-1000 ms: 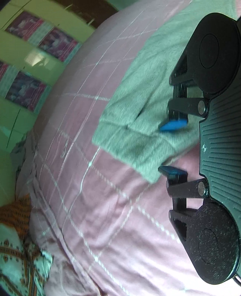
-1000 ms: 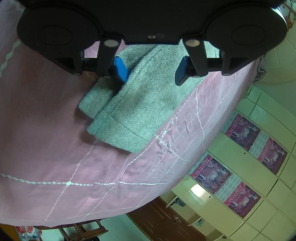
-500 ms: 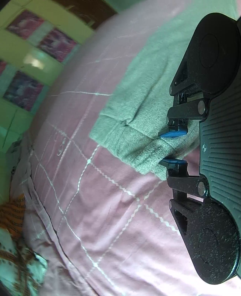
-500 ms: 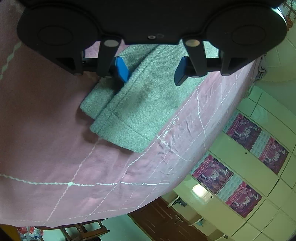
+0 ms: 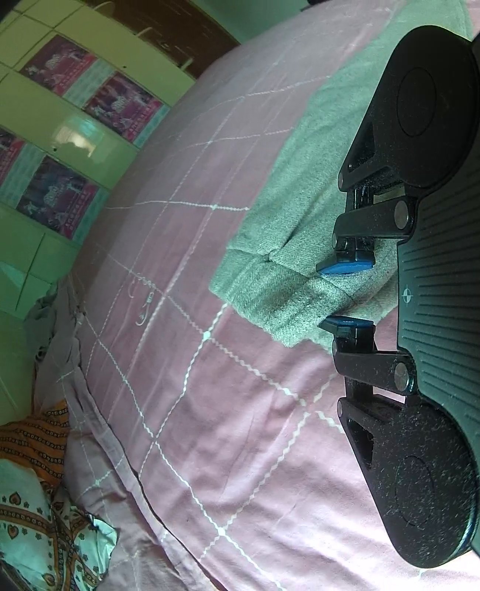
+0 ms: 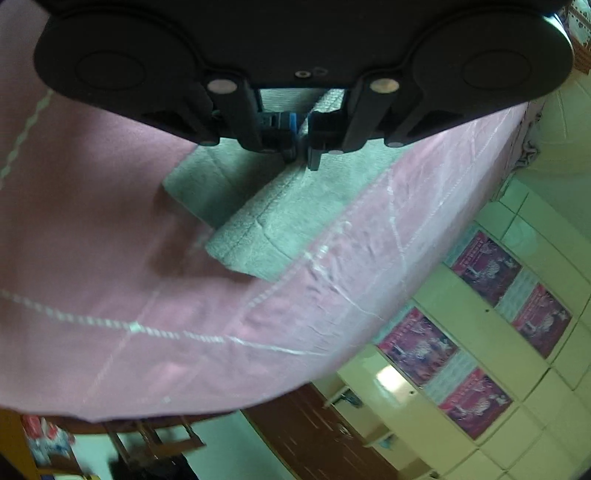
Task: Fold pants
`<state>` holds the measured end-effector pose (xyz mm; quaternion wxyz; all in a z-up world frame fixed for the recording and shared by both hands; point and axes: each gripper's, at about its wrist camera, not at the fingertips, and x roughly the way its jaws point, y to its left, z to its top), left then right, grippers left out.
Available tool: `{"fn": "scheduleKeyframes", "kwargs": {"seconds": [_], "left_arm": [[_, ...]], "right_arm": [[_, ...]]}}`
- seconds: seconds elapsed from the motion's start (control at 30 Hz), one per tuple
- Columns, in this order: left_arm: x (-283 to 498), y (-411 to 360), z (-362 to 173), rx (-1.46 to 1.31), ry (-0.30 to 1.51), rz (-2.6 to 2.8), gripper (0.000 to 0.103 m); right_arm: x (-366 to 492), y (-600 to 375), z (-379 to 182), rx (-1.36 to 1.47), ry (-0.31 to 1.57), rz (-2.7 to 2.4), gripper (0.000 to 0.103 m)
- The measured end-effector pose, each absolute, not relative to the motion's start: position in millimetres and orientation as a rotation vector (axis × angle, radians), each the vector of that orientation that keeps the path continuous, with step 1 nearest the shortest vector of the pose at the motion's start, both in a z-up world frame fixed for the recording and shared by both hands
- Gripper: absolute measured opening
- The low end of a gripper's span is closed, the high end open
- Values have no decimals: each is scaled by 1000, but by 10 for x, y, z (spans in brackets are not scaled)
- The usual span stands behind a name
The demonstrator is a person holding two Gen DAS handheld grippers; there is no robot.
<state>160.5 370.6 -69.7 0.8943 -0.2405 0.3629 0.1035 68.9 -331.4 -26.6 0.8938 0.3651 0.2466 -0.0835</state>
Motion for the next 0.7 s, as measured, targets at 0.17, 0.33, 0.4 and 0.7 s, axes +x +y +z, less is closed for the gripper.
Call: {"fn": "scheduleKeyframes", "kwargs": {"seconds": [0.17,0.33,0.4,0.7], "left_arm": [[1639,3574,-821,-420,822,241,30],[1332,3378,-518,-340,772,282,62],[1148,3299,-432,-404,745,275,57],[1098,2367,-709,-592,788,95,44]], "right_arm": [[726,-3294,-314,713,588,-261,5],[736,-3262,-402,751,631,-288,26],[581,-3069,-264,716,612,-210,28],[652,-2426,-366,809,626,21,28]]}}
